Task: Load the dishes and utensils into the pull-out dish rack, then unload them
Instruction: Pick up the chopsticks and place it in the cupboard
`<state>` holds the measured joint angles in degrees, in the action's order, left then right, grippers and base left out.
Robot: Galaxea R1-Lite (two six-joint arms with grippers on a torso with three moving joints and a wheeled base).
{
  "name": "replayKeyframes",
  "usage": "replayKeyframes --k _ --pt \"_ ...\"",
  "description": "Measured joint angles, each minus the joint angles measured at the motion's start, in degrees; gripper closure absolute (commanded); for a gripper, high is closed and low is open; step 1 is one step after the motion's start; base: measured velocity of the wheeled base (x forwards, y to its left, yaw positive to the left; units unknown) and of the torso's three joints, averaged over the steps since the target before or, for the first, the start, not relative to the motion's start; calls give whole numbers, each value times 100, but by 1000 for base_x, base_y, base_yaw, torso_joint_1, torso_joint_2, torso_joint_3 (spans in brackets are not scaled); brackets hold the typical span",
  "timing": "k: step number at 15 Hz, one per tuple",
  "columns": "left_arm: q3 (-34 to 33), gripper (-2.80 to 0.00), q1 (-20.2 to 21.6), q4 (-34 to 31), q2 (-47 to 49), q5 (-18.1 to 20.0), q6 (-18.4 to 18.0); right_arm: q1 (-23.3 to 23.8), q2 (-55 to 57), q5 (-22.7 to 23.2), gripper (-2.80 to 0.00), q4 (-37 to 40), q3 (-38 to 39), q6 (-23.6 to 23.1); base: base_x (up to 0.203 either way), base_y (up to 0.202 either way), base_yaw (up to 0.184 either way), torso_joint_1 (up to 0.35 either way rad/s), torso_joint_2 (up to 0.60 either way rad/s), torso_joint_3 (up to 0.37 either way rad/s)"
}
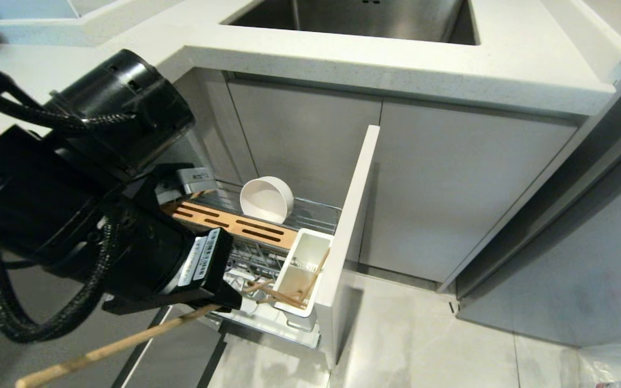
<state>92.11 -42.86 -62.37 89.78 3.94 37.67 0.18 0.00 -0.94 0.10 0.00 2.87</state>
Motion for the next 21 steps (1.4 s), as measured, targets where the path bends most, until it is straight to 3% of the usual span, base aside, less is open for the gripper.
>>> replayKeyframes --k 8,21 --pt "129 0 307 88 984 103 150 0 0 -1 0 0 0 0 0 0 0 0 0 0" --pt "433 0 660 750 2228 102 165 0 0 -1 0 0 0 0 0 0 0 0 0 0"
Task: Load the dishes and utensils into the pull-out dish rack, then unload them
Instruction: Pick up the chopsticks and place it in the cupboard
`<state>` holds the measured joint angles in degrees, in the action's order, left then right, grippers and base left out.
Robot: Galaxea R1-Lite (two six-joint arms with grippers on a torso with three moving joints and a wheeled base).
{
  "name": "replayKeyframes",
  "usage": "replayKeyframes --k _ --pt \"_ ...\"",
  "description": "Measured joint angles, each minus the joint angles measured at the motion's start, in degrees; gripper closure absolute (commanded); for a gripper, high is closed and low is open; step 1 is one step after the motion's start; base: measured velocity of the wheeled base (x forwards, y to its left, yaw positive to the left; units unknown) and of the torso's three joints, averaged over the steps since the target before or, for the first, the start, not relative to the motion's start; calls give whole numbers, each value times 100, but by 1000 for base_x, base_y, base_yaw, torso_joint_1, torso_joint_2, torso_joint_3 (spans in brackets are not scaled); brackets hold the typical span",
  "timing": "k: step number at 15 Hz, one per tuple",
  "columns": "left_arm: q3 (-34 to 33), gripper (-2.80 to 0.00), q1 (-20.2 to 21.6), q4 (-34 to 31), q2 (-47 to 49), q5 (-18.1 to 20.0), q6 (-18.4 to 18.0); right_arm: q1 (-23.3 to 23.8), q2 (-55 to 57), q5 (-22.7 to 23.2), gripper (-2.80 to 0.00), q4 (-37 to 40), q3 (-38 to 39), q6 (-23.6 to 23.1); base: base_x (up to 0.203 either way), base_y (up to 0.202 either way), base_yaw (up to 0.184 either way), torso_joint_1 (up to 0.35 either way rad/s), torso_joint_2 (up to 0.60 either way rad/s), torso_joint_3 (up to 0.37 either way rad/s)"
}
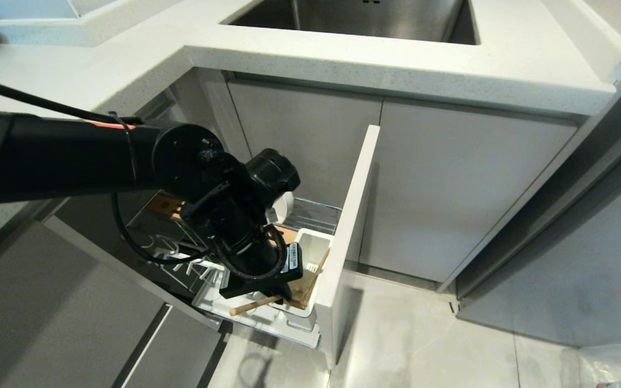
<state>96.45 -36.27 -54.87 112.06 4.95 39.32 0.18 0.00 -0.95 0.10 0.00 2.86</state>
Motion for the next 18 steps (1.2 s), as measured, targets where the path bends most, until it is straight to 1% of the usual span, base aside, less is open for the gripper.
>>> replayKeyframes --k 3,5,6,15,16,18 --pt "101 0 80 14 227 67 1 0 0 -2 0 0 0 2 0 0 0 0 0 0" --pt "182 0 131 24 351 347 -8 0 0 -2 0 0 0 2 0 0 0 0 0 0" --pt "210 0 151 41 406 407 -8 0 0 -2 0 0 0 0 0 0 0 0 0 0" --pt "261 0 206 90 615 443 -5 0 0 -2 0 0 0 0 0 0 0 0 0 0" --pt "261 -280 207 93 616 441 -2 0 0 -2 0 0 0 2 0 0 0 0 0 0" --pt "270 -280 207 93 616 421 15 0 0 -2 0 0 0 0 0 0 0 0 0 0"
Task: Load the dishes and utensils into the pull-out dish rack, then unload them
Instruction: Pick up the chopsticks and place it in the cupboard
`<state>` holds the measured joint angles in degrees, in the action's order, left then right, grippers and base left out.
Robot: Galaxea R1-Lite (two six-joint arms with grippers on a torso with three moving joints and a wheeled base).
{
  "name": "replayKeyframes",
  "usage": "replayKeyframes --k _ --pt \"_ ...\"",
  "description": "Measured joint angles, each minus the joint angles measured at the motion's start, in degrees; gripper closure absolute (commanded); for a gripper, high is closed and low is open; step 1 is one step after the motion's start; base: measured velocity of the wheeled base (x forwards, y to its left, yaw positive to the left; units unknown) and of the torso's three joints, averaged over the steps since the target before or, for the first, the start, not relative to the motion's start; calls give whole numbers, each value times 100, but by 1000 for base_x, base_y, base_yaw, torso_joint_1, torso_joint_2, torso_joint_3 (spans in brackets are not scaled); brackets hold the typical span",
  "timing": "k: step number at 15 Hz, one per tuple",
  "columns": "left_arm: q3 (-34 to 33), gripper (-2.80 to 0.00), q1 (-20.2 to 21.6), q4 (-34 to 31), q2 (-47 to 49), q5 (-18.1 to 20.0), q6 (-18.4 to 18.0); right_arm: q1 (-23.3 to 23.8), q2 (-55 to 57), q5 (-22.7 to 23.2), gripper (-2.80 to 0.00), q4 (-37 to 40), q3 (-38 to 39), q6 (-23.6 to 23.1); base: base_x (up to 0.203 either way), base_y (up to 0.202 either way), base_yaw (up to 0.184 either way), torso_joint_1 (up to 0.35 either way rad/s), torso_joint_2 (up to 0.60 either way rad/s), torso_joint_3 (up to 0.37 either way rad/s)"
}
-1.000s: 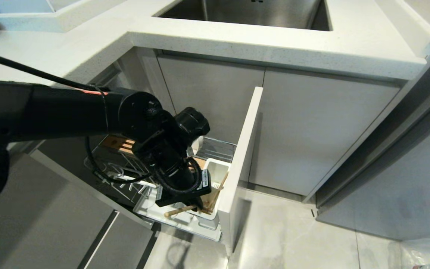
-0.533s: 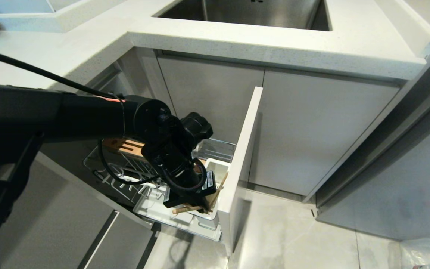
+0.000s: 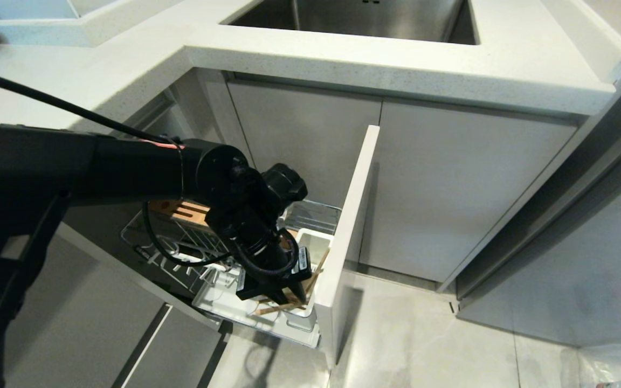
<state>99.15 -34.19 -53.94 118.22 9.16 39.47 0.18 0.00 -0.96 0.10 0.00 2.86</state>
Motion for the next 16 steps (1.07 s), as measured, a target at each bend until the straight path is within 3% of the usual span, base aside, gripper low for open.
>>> replayKeyframes --k 7,16 --pt "9 -280 2 -7 -159 -68 71 0 0 0 0 0 0 0 0 0 0 0 0 0" --pt "-2 -280 -56 -57 -1262 -312 132 0 0 0 0 0 0 0 0 0 0 0 0 0"
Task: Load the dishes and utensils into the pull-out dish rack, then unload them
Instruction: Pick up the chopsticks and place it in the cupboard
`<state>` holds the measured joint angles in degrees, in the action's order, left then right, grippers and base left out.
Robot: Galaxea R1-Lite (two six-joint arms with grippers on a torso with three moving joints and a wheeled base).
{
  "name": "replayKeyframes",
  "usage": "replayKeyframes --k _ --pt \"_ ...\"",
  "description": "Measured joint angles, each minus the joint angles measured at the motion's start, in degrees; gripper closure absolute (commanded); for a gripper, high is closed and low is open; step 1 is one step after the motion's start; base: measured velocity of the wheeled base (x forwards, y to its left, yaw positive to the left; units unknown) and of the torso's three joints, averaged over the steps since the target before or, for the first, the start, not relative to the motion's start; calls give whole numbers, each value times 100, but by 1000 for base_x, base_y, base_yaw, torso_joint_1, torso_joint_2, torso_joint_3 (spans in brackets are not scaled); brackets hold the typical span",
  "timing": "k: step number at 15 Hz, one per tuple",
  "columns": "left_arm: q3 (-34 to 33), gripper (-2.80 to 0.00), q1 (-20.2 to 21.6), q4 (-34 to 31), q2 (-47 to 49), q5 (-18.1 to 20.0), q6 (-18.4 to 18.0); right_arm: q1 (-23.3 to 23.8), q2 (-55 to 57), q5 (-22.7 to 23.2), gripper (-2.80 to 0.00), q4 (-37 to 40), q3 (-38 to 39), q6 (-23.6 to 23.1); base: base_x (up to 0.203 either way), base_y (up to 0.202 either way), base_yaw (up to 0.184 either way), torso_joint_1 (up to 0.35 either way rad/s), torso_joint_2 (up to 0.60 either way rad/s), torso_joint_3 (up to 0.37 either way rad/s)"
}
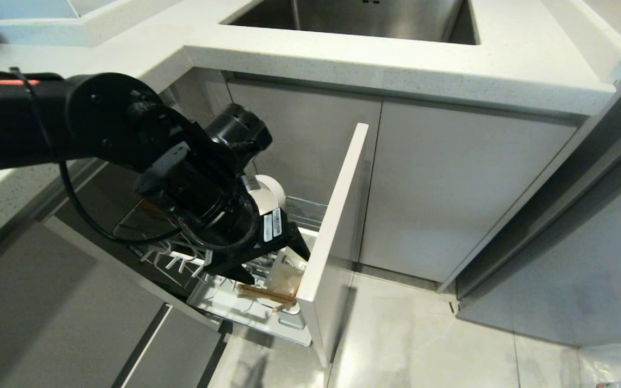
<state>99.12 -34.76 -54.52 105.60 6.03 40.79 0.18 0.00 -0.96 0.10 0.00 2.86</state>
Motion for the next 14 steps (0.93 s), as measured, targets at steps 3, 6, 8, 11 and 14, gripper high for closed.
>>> replayKeyframes --k 3,6,8,11,14 --pt "0 0 -18 -2 -377 -122 48 0 0 0 0 0 0 1 0 0 0 0 0 0" --pt "18 0 -85 0 -713 -492 53 0 0 0 0 0 0 1 0 0 0 0 0 0" --pt "24 0 -134 5 -933 -640 53 0 0 0 0 0 0 0 0 0 0 0 0 0" --pt "95 0 -151 9 -1314 -709 54 0 0 0 0 0 0 2 0 0 0 0 0 0" --pt "224 0 -151 41 -1774 -1236 24 -2 0 0 0 0 0 1 0 0 0 0 0 0"
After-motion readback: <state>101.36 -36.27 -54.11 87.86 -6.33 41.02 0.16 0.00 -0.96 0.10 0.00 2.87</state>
